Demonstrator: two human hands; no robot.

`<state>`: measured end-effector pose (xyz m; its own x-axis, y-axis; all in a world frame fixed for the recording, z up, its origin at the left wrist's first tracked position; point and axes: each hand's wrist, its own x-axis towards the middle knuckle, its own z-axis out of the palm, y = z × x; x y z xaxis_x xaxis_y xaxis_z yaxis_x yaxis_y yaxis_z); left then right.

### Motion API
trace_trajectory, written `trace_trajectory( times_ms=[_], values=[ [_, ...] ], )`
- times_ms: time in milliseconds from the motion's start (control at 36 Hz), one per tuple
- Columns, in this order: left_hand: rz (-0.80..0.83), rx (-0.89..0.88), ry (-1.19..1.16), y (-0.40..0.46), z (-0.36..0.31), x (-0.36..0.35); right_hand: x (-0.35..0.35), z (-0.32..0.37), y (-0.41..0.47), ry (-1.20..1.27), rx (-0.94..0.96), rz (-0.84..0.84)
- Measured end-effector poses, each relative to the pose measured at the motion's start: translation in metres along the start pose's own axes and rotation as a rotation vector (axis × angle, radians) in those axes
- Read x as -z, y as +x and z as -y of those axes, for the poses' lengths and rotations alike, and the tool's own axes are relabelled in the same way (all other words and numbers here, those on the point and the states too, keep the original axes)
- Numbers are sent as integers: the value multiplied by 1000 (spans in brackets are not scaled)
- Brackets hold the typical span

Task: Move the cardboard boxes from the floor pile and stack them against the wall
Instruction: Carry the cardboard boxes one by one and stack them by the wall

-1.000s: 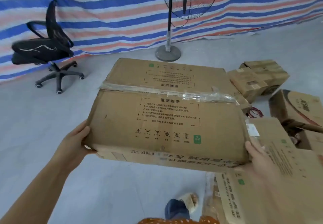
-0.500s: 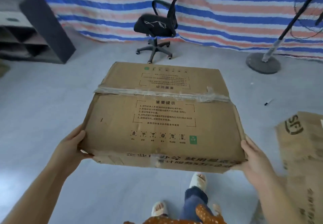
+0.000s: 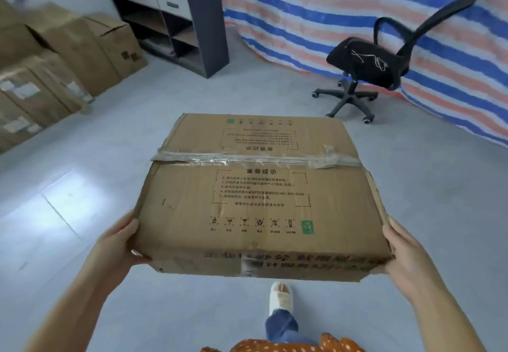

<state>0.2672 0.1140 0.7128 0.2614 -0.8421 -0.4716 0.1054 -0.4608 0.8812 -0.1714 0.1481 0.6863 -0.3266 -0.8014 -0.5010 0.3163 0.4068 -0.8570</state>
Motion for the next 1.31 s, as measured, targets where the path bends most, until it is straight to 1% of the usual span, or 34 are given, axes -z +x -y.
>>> trace_trajectory(
  times_ms=[139, 278, 417, 528, 667, 972, 1111, 1306],
  values=[
    [-105, -30, -57, 14, -10, 3, -40, 37, 56, -92, -1, 131],
    [-256, -20, -165, 18, -6, 18, -91, 67, 98, -171, -7, 270],
    [-423, -7, -253, 19, -1, 58, -169, 75, 126, -230, -38, 408],
    [-519, -16, -307, 23, -2, 96, -241, 68, 140, -285, -78, 503],
    [-601, -22, -382, 42, -7, 154, -338, 55, 148, -346, -86, 612],
    [-723, -48, -438, 97, -44, 312, -555, 21, 128, -378, -73, 733],
    [-762, -53, -457, 116, -56, 367, -631, 12, 120, -401, -92, 790],
    [-808, -37, -497, 159, -71, 417, -727, 4, 127, -456, -95, 827]
  ],
)
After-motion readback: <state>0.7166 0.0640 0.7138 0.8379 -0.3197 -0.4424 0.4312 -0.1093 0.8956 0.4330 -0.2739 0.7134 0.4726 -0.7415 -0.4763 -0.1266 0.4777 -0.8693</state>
